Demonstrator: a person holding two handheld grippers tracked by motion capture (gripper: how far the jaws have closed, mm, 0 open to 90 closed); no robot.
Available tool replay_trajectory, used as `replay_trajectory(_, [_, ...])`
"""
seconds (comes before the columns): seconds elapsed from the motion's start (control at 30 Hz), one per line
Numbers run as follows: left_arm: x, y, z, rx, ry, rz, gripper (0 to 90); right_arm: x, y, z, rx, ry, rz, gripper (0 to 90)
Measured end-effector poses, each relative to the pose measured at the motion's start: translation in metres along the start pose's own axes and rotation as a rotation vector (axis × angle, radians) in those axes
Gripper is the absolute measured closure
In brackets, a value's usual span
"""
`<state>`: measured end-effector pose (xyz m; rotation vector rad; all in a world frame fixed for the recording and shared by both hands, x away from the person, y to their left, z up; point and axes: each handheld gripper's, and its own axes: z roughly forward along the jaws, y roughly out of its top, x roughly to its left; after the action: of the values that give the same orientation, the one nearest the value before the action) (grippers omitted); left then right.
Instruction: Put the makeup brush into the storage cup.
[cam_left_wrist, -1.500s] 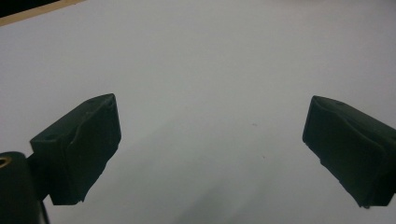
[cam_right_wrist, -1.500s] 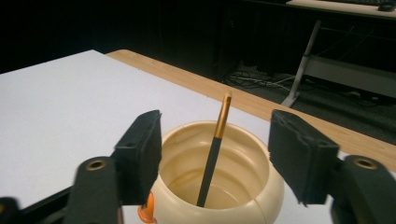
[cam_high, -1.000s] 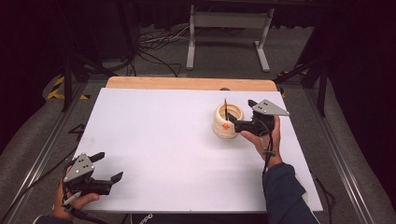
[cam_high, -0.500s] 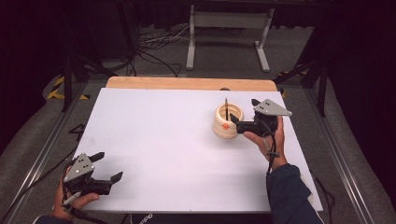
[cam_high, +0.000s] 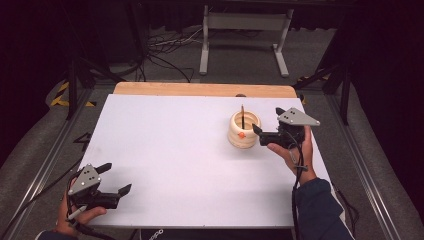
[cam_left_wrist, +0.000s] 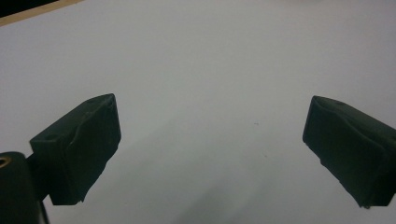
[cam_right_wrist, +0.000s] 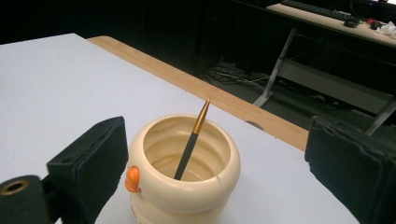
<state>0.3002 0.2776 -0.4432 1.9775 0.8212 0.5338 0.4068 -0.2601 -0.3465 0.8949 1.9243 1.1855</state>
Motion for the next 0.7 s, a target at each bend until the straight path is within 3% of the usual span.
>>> replay_trajectory(0.7, [-0.001, 0.0, 0.0, 0.0, 0.001, 0.005, 5.0, 0.002, -0.004, -0.02, 0.022, -0.001, -0.052, 7.0])
